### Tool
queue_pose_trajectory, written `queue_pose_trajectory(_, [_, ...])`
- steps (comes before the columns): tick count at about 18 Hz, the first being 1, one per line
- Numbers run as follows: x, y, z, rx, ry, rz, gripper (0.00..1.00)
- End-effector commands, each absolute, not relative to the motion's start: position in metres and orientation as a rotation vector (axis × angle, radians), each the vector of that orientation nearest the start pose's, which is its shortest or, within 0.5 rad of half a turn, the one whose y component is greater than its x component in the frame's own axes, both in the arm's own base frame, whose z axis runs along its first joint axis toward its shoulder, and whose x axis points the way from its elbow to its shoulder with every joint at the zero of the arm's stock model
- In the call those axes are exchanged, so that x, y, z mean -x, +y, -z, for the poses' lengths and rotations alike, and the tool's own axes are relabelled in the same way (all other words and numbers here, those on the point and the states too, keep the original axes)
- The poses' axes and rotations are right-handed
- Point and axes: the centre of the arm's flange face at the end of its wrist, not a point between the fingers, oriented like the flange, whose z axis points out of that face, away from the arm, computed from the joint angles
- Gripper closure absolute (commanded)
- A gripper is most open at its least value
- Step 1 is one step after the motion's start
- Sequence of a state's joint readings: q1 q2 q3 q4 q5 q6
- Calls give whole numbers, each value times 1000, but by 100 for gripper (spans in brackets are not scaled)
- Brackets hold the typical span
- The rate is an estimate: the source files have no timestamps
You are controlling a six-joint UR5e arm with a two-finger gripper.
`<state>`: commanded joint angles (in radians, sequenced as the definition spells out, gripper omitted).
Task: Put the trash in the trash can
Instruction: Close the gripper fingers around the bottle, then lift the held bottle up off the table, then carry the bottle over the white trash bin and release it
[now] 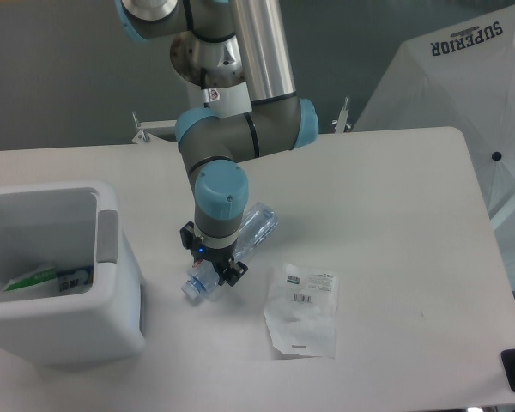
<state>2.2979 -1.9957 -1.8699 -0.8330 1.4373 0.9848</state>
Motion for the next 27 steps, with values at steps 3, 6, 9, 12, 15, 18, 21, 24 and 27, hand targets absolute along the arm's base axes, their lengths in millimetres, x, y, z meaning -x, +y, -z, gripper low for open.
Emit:
queue_pose_trajectory(3, [277,522,-204,2990,375,94,33])
queue_pose_trajectory(6, [293,520,-231,2958,342,32,33])
queue_pose_trajectory(9, [330,510,-306,2823,209,-86,33])
queue_pose_trajectory(12, [366,487,-359,2644,35,-50,33])
queue_pose_trajectory(15, [391,486,-424,2494,-106,-64,33])
queue_pose_trajectory(18, [400,494,-479,2391,-199,-91,33])
queue_pose_trajectory(21, [398,502,-514,2312,-305,-66,33])
queue_pose_trajectory(24, [374,507,-557,2227,-394,-12,33])
queue_pose_trajectory(27, [339,519,-577,2186,-417,32,33])
